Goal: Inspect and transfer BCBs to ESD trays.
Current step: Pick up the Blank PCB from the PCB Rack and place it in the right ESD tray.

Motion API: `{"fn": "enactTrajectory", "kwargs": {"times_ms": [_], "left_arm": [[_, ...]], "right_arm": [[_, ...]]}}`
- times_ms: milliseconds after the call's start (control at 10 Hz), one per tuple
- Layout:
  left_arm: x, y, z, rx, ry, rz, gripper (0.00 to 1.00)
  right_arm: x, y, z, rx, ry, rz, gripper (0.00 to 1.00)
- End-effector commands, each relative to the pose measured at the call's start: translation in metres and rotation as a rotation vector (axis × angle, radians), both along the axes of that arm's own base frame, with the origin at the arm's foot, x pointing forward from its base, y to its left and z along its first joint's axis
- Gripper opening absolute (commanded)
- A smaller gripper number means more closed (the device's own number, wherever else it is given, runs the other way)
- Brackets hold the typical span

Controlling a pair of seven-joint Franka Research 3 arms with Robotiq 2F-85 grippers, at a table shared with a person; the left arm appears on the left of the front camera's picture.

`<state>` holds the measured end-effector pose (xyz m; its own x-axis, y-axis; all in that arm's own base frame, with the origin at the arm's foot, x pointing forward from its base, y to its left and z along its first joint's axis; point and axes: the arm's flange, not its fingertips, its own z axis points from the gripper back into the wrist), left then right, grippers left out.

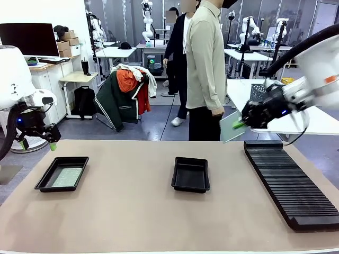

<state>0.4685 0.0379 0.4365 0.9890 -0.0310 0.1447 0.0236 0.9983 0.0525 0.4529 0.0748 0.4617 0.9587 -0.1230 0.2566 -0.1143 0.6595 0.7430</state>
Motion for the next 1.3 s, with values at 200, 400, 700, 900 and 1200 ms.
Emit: {"fn": "enactTrajectory", "kwargs": {"times_ms": [200, 400, 700, 900, 1200], "left_arm": [[0.0, 0.001, -0.001, -0.002, -0.011, 0.0, 1.0], [0.0, 0.001, -0.001, -0.002, -0.011, 0.0, 1.0], [0.0, 0.001, -0.001, -0.002, -0.011, 0.0, 1.0], [0.0, 0.001, -0.001, -0.002, -0.011, 0.0, 1.0], [0.0, 0.001, -0.001, -0.002, -0.011, 0.0, 1.0]], "right_arm": [[-0.009, 0.091, -0.076, 0.099, 0.0, -0.138, 0.02], [-0.008, 0.121, -0.113, 0.121, 0.032, -0.144, 0.02], [-0.002, 0.134, -0.146, 0.105, 0.066, -0.118, 0.02], [0.005, 0.135, -0.161, 0.089, 0.085, -0.092, 0.02], [0.01, 0.129, -0.175, 0.081, 0.119, -0.082, 0.02]]}}
